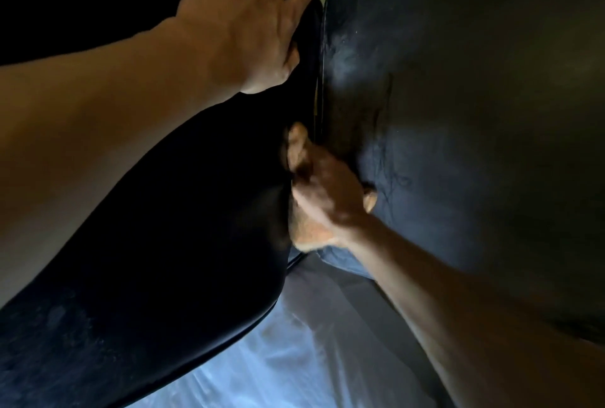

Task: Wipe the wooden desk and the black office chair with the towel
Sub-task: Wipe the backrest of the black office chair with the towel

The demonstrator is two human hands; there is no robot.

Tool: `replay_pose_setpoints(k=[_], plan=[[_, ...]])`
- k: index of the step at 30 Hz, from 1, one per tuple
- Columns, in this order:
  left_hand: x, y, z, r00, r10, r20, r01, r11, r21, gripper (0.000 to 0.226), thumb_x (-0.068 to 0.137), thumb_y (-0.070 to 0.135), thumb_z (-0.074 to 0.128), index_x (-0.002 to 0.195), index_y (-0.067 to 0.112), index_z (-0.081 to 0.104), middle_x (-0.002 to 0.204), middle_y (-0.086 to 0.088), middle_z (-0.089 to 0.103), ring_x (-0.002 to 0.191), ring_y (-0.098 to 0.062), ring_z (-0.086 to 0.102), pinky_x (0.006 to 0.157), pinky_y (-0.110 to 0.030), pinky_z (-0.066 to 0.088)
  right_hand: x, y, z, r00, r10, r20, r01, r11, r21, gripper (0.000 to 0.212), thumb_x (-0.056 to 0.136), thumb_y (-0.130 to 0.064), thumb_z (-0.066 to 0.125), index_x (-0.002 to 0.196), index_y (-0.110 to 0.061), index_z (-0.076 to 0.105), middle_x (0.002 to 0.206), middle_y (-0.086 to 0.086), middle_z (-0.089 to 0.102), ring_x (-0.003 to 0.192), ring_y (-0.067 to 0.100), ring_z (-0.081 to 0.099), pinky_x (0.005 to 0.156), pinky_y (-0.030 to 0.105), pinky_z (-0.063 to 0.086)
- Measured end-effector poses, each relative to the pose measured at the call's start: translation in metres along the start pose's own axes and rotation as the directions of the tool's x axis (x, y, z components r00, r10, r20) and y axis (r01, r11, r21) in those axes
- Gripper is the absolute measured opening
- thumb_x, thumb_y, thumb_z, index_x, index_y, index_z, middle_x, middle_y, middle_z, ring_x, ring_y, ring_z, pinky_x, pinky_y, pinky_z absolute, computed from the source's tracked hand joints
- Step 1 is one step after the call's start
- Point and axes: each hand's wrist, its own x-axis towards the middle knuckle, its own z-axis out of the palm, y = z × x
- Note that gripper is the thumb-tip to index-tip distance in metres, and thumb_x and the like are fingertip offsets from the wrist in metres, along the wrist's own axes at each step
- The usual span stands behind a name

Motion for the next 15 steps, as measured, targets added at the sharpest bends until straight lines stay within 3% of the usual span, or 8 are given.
replay_pose_setpoints(k=[2, 4, 5, 7, 8, 10, 12, 15], plan=[[0.0, -0.003, -0.001, 0.999, 0.039, -0.023, -0.038, 0.996, 0.078, 0.083, 0.096, 0.059, 0.025, 0.163, 0.014, 0.005, 0.17, -0.012, 0.013, 0.156, -0.031, 0.012, 0.125, -0.047, 0.02, -0.032, 0.021, 0.026, 0.997, 0.03, 0.074, -0.036, 0.996, 0.086, 0.054, 0.1, -0.053, 0.05, 0.153, -0.045, 0.042, 0.149, -0.025, 0.049, 0.137, 0.004, 0.046, 0.107, 0.021, 0.037], [0.002, -0.006, 0.001, 0.996, 0.082, -0.03, -0.077, 0.986, 0.145, 0.084, 0.094, 0.061, 0.018, 0.163, 0.014, 0.006, 0.169, -0.012, 0.014, 0.155, -0.032, 0.013, 0.124, -0.046, 0.022, -0.058, 0.04, 0.041, 0.973, 0.142, 0.182, -0.154, 0.986, 0.055, 0.068, 0.09, -0.075, 0.029, 0.149, -0.045, 0.045, 0.144, -0.015, 0.06, 0.132, 0.016, 0.056, 0.103, 0.028, 0.044], [0.003, -0.007, 0.002, 0.995, 0.093, -0.031, -0.087, 0.983, 0.158, 0.085, 0.094, 0.062, 0.017, 0.163, 0.015, 0.007, 0.169, -0.013, 0.014, 0.155, -0.032, 0.014, 0.123, -0.046, 0.024, -0.065, 0.048, 0.044, 0.942, 0.2, 0.271, -0.206, 0.979, -0.009, 0.068, 0.09, -0.073, 0.027, 0.148, -0.044, 0.047, 0.139, -0.008, 0.064, 0.128, 0.024, 0.06, 0.101, 0.032, 0.047], [0.005, -0.007, 0.001, 0.995, 0.101, -0.027, -0.095, 0.981, 0.169, 0.086, 0.093, 0.064, 0.016, 0.163, 0.015, 0.008, 0.169, -0.013, 0.015, 0.154, -0.033, 0.015, 0.122, -0.046, 0.025, -0.072, 0.059, 0.044, 0.867, 0.273, 0.417, -0.249, 0.962, -0.113, 0.044, 0.102, -0.054, 0.044, 0.135, -0.032, 0.063, 0.126, 0.005, 0.071, 0.12, 0.031, 0.065, 0.096, 0.036, 0.051], [0.006, -0.007, 0.0, 0.995, 0.1, -0.025, -0.094, 0.98, 0.175, 0.086, 0.093, 0.064, 0.015, 0.163, 0.016, 0.009, 0.169, -0.012, 0.015, 0.154, -0.033, 0.015, 0.122, -0.046, 0.025, -0.074, 0.061, 0.041, 0.871, 0.286, 0.4, -0.26, 0.958, -0.12, 0.037, 0.101, -0.051, 0.05, 0.123, -0.029, 0.069, 0.116, 0.006, 0.074, 0.113, 0.031, 0.068, 0.092, 0.036, 0.054], [0.006, -0.007, 0.0, 0.994, 0.103, -0.037, -0.095, 0.979, 0.182, 0.086, 0.092, 0.064, 0.014, 0.163, 0.016, 0.01, 0.168, -0.012, 0.016, 0.154, -0.033, 0.015, 0.122, -0.046, 0.025, -0.071, 0.06, 0.032, 0.918, 0.323, 0.231, -0.331, 0.943, -0.004, 0.037, 0.085, -0.056, 0.055, 0.111, -0.034, 0.071, 0.102, -0.002, 0.077, 0.103, 0.025, 0.071, 0.084, 0.032, 0.056], [0.006, -0.008, 0.0, 0.995, 0.092, -0.041, -0.083, 0.981, 0.176, 0.086, 0.092, 0.064, 0.015, 0.163, 0.015, 0.01, 0.168, -0.013, 0.016, 0.154, -0.033, 0.016, 0.122, -0.046, 0.025, -0.063, 0.051, 0.034, 0.939, 0.341, 0.048, -0.344, 0.922, 0.176, 0.043, 0.076, -0.052, 0.054, 0.117, -0.043, 0.064, 0.1, -0.008, 0.076, 0.102, 0.02, 0.072, 0.084, 0.03, 0.055], [0.006, -0.008, 0.0, 0.998, 0.062, -0.031, -0.058, 0.993, 0.104, 0.084, 0.094, 0.06, 0.023, 0.162, 0.012, 0.013, 0.165, -0.015, 0.022, 0.15, -0.034, 0.022, 0.119, -0.048, 0.031, -0.065, 0.036, 0.058, 0.962, 0.247, -0.118, -0.221, 0.955, 0.199, 0.039, 0.094, -0.047, 0.054, 0.132, -0.04, 0.057, 0.116, -0.01, 0.073, 0.109, 0.017, 0.068, 0.088, 0.032, 0.054]])
